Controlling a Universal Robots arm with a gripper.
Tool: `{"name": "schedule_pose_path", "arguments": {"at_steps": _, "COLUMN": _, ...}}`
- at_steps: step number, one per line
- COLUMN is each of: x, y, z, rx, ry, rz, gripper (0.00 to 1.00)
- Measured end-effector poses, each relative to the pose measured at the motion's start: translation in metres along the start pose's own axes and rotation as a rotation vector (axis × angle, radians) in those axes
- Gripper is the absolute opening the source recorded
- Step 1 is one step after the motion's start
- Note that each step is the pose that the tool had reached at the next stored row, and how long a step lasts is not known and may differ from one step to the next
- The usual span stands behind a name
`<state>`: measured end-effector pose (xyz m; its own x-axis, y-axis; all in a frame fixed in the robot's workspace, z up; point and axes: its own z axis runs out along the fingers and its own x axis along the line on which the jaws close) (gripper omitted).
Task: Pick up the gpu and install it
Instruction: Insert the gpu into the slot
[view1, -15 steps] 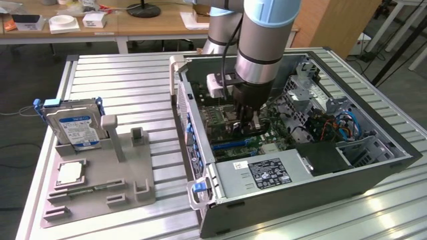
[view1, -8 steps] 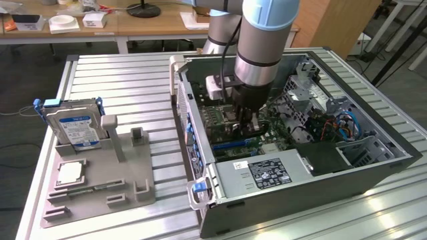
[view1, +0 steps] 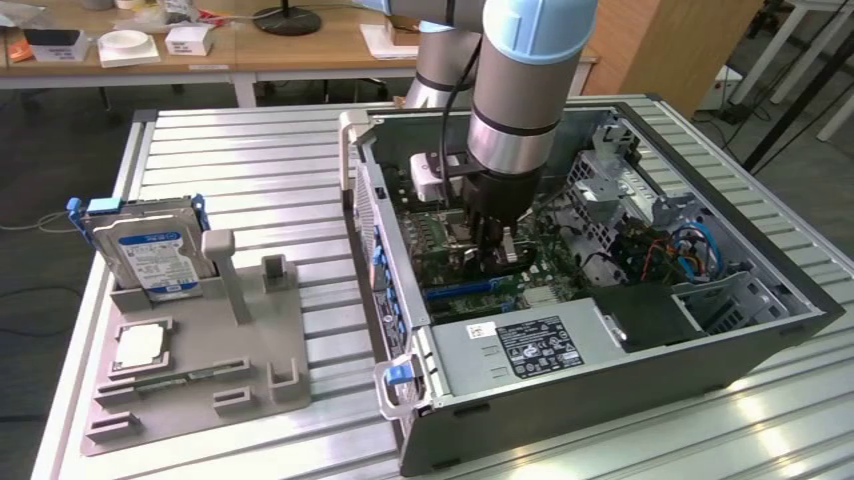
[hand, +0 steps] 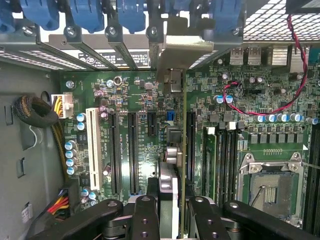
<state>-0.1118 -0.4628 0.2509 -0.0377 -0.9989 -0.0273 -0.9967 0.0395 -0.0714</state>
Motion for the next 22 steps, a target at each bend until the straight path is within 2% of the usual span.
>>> {"name": "schedule_pose_path", "arguments": {"at_steps": 22, "x": 0.0002, "y": 0.0029, "z": 0.0041, "rx": -0.0001, "ry": -0.0001, "rz": -0.002, "gripper": 0.28}}
